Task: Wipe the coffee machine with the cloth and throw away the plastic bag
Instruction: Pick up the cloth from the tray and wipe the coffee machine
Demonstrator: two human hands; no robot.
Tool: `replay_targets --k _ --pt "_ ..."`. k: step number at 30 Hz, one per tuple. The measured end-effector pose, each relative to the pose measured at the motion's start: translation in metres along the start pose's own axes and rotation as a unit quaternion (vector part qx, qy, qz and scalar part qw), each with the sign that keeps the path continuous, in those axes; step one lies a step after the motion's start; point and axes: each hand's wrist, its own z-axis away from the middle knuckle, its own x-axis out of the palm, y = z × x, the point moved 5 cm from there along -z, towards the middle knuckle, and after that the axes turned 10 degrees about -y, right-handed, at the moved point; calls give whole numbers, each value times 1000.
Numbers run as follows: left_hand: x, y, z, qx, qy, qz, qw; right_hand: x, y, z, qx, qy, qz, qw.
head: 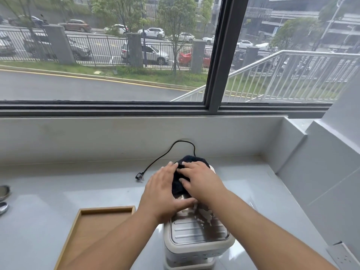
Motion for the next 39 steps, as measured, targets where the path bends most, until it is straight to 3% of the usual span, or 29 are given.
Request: replay_targets --k 7,21,39 --pt "1 8 1 87 -39 -28 995 5 -11 33 -25 -35 -26 999" --pt "-3 1 -6 -11 -19 153 988 25 -27 84 -22 -15 -39 999" --pt "11 7 -8 -47 -49 35 997 29 -37 156 -46 54 -45 996"
